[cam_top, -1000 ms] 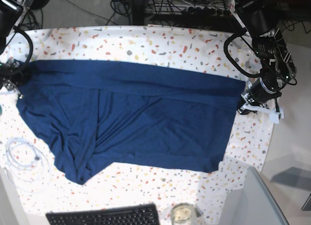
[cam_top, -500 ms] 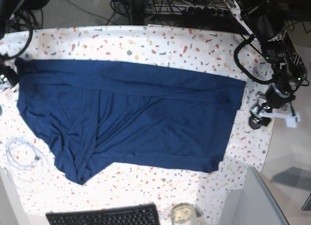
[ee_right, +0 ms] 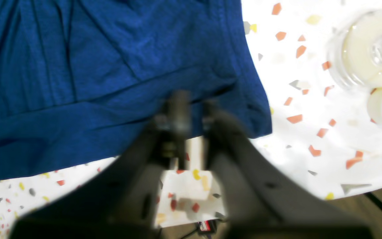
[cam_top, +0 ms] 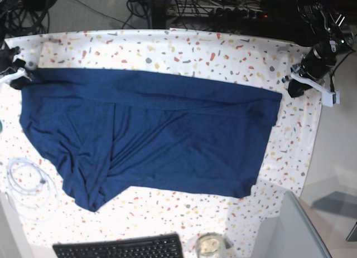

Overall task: Layout the t-shirt on the table in an organized manner, then fold the t-shirt properly
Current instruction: 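Release the folded edge and reposition both grippers at its corners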

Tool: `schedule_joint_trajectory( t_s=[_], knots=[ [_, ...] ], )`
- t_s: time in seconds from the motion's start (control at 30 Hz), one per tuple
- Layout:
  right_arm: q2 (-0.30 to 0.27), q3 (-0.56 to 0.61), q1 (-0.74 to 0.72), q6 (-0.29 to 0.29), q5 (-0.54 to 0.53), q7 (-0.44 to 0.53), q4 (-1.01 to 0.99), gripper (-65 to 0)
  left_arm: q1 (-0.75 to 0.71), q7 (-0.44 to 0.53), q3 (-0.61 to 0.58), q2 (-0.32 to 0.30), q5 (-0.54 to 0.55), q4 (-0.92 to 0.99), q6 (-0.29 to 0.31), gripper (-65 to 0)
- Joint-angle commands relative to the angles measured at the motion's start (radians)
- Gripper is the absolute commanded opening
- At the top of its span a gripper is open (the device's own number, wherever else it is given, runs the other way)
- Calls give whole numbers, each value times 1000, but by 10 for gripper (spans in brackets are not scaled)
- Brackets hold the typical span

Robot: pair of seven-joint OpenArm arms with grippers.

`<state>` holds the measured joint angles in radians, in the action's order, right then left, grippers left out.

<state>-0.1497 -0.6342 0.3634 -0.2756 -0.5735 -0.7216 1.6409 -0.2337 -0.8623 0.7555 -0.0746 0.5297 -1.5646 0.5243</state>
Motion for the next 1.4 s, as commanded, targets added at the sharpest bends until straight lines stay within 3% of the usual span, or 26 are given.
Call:
schedule_joint_trajectory(
  t_s=[0.0,0.17,0.3,0.5,0.73,1.37],
  knots=[
    [-17,23,-4,-12,-18,4,11,-650,6,21,0,-14,17,3,1,-650],
    [-54,162,-13,-11,-16,-20,5,-650,27,59,-27,-12,17,72,1,-650],
    [-52,172,-30,-9,-16,-20,-34,-650,27,153,-92,-18,17,91,0,-650],
    [-75,178,-65,-9,-16,-19,-164,-650,86,170,-167,-18,13,148,0,-650],
    [-87,173,-129,-9,-15,-14,-268,-650,188,283,-182,23,-221,260,0,-650],
    [-179,179,-304,-9,-7,-13,-466,-650,231,291,-175,23,-260,350,0,-650]
  ],
)
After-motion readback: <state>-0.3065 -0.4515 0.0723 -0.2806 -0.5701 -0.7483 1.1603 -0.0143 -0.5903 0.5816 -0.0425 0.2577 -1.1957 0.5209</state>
